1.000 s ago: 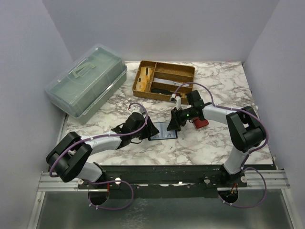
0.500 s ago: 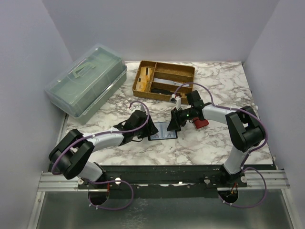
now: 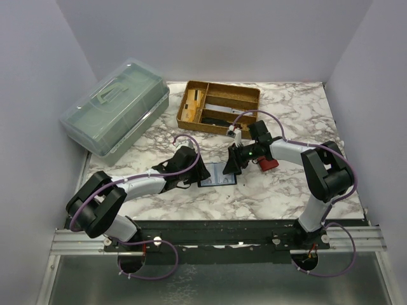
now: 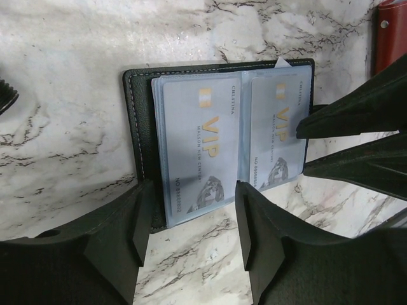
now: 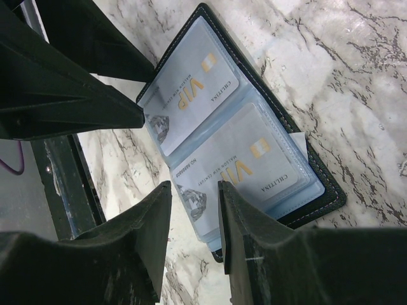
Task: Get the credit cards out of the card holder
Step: Remove the credit card from the card holder.
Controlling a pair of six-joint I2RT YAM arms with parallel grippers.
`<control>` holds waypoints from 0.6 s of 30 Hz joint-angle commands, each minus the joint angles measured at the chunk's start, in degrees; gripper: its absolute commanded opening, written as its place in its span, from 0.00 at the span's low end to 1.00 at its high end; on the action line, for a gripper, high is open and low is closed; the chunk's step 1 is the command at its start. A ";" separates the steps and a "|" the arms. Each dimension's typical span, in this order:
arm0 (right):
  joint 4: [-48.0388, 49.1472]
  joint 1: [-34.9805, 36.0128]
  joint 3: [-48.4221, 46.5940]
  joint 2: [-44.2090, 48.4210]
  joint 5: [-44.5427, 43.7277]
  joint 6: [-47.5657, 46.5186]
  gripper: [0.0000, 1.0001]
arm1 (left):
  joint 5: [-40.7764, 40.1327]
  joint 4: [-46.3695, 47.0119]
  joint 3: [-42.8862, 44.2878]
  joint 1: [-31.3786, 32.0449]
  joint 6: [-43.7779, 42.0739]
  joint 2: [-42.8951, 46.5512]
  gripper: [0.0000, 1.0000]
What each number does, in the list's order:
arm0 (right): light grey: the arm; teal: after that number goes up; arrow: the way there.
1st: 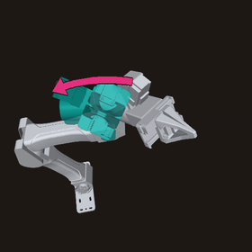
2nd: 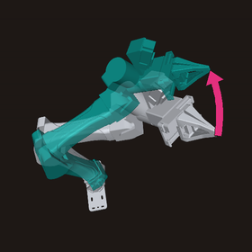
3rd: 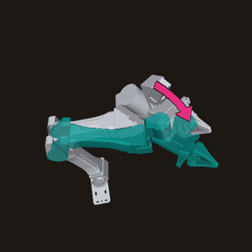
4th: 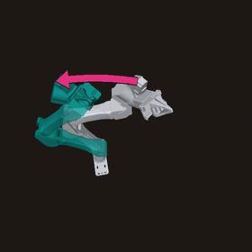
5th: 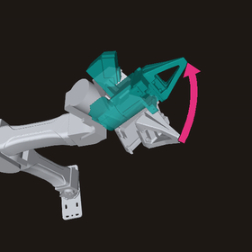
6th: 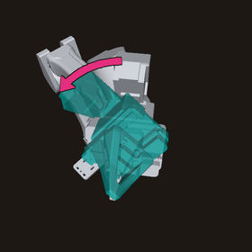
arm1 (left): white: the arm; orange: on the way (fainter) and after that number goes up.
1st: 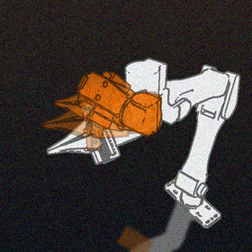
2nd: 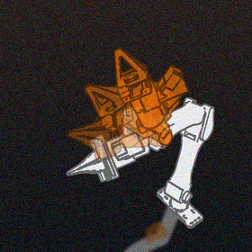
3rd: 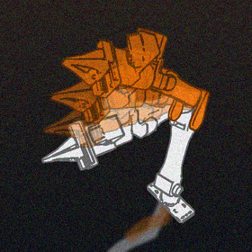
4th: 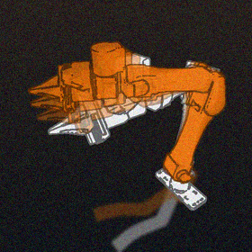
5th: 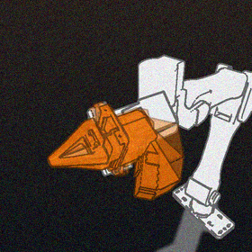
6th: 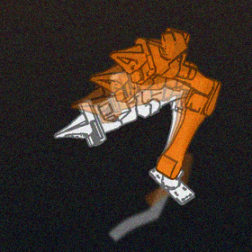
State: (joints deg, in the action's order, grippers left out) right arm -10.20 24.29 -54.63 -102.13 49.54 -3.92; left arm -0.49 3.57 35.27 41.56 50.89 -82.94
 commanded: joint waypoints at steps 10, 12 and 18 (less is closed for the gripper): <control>-0.53 0.05 -0.65 -1.49 -1.20 0.06 0.41 | 4.24 1.54 1.30 -0.03 -0.12 3.35 0.57; -0.61 0.01 -0.65 -1.50 -1.20 0.06 0.41 | 4.72 1.83 1.38 0.01 -0.09 3.09 0.57; -0.70 0.02 -0.68 -1.30 -1.21 0.05 0.41 | 6.96 4.29 1.16 0.12 0.65 2.39 0.57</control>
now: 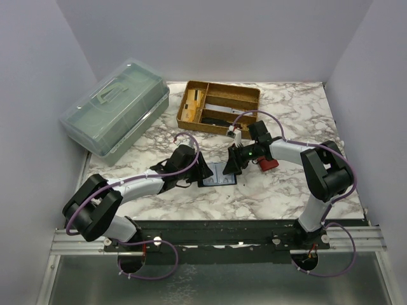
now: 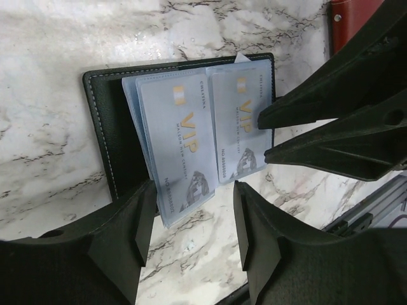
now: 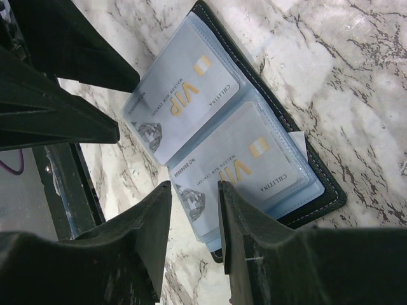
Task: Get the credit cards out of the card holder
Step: Remove the credit card from the card holder.
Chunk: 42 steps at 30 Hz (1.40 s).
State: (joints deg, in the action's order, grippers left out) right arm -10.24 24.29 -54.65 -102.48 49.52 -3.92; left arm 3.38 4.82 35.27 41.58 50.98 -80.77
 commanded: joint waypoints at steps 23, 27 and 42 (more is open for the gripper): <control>-1.11 -0.47 -1.12 -0.45 2.36 0.63 0.47 | 8.83 9.77 2.80 0.17 1.82 -2.91 0.56; -0.97 -0.65 -1.13 -0.28 4.04 1.07 0.48 | 9.19 9.99 3.86 0.14 2.00 -3.56 0.53; 0.14 -3.07 -0.73 -2.13 9.92 5.18 0.58 | 12.14 15.48 5.93 0.90 3.62 -10.85 0.52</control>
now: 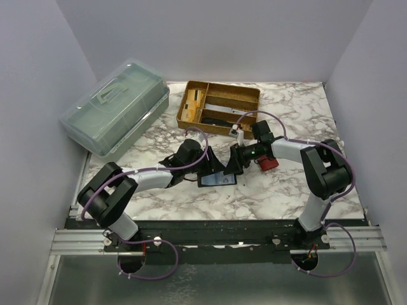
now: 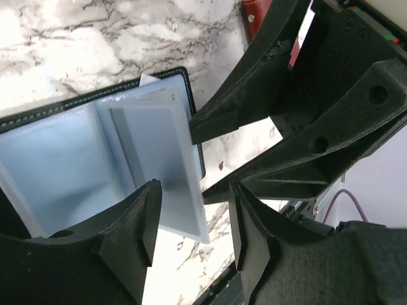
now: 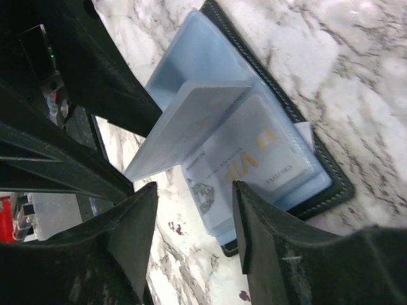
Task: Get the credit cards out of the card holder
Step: Remove the credit card from the card holder.
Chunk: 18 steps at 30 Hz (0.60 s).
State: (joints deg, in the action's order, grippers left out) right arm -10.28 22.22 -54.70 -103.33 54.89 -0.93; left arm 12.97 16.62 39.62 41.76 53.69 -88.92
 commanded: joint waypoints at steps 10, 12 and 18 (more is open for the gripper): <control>-0.27 -1.12 -0.99 -3.05 6.50 2.25 0.66 | 1.16 4.66 2.86 1.24 1.68 -5.10 0.54; -0.13 -1.12 -1.04 -3.43 7.15 2.62 0.65 | 0.59 4.65 2.40 1.25 1.96 -4.87 0.54; 0.26 -1.59 -0.92 -3.33 7.74 3.08 0.64 | -2.32 5.84 -0.14 1.37 2.72 -2.38 0.55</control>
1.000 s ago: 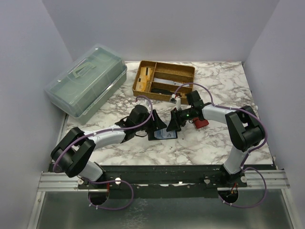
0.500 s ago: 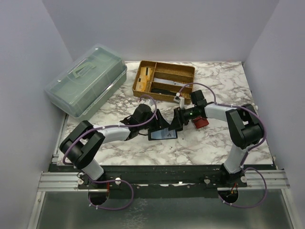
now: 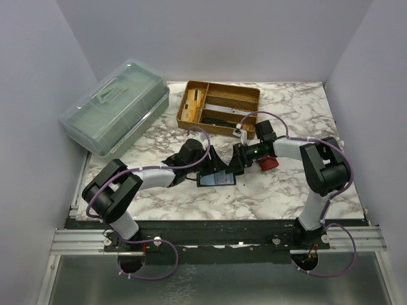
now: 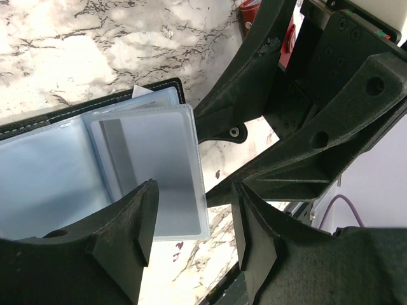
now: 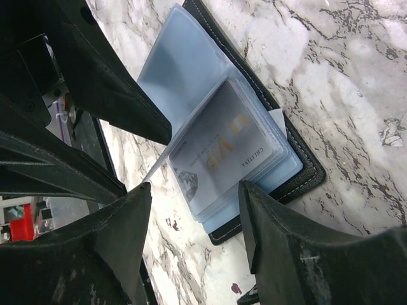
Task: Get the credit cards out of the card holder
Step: Remove the credit card from the card holder.
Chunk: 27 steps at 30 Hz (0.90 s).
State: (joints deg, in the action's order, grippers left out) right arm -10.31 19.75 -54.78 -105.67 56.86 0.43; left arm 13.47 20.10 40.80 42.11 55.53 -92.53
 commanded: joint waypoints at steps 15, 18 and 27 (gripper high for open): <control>0.55 0.73 -1.29 1.52 6.05 1.19 0.62 | -5.39 4.71 -7.05 0.91 -1.65 7.70 0.55; 0.10 0.73 -1.76 1.86 7.25 0.82 0.62 | -6.76 4.18 -8.85 0.92 -2.06 10.25 0.55; -0.38 0.73 -3.11 -1.45 4.38 3.03 0.60 | -7.38 4.25 -11.69 0.79 -2.05 12.02 0.56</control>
State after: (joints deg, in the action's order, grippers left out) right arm -10.33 20.18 -56.21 -105.58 62.37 1.87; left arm 8.01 23.94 30.02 42.76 54.74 -81.56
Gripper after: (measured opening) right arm 0.613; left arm 0.560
